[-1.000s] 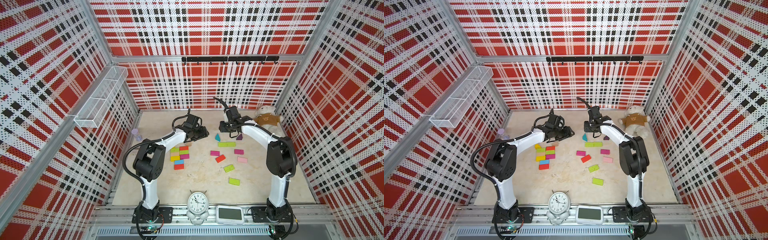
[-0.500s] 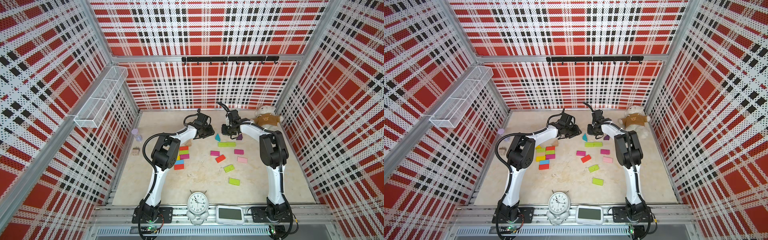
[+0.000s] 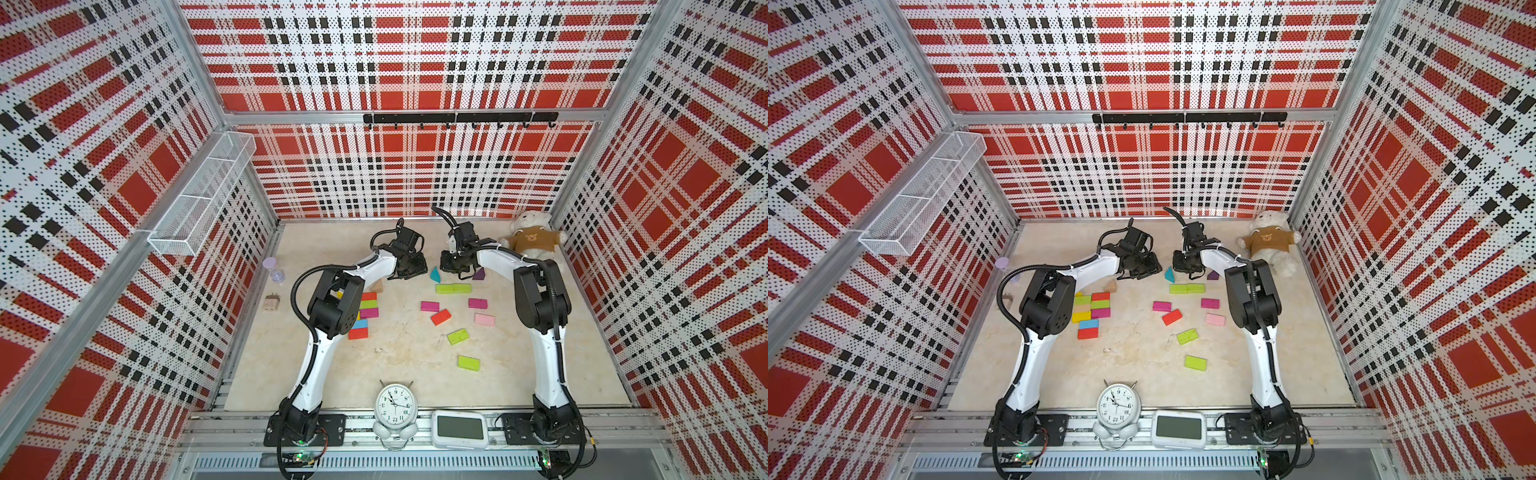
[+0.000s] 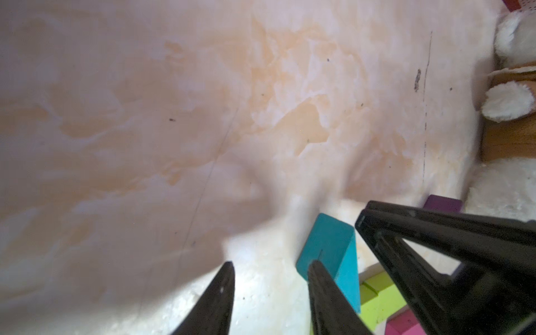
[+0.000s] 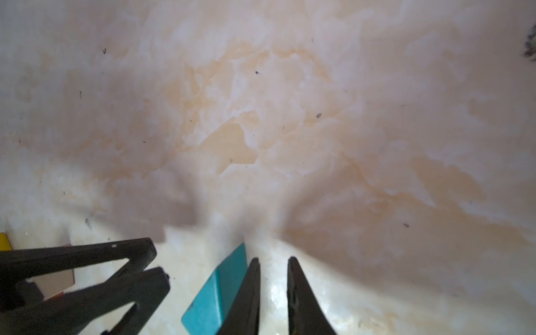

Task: Assemble a carrot with building blocks
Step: Assemble the building block at the center of the board.

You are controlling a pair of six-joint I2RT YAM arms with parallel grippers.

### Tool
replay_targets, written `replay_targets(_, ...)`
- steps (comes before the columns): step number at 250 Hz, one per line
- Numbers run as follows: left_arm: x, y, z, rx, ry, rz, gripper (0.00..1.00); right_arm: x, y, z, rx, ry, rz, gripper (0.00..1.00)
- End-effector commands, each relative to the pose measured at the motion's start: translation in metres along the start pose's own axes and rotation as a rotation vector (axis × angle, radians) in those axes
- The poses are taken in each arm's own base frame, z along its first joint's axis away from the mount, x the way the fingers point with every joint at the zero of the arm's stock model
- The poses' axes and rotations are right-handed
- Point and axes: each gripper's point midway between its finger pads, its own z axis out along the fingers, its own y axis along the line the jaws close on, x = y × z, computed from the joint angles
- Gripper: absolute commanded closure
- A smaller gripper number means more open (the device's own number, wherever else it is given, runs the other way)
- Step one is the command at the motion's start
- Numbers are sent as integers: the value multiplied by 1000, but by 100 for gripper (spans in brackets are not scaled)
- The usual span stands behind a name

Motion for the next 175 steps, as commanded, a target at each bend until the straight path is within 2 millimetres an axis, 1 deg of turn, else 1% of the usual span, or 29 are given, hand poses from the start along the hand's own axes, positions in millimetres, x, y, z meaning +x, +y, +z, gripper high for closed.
replay_targets(1,7,-1,7,-17,15,25,55,0,2,11,-27,-5,-3,80)
replay_targets(50,11,-1,8,-21,28,35,54,7,2,14,-28,12,-2,80)
replay_targets(95,16,-2,9,-21,38,39,54,12,11,14,-41,21,-16,80)
replay_targets(124,17,-3,6,-22,37,43,55,12,11,12,-40,18,-16,80)
replay_targets(132,18,-3,5,-22,36,44,54,13,14,12,-42,20,-20,80)
replay_targets(175,19,-1,0,-29,30,42,55,14,16,10,-45,19,-22,80)
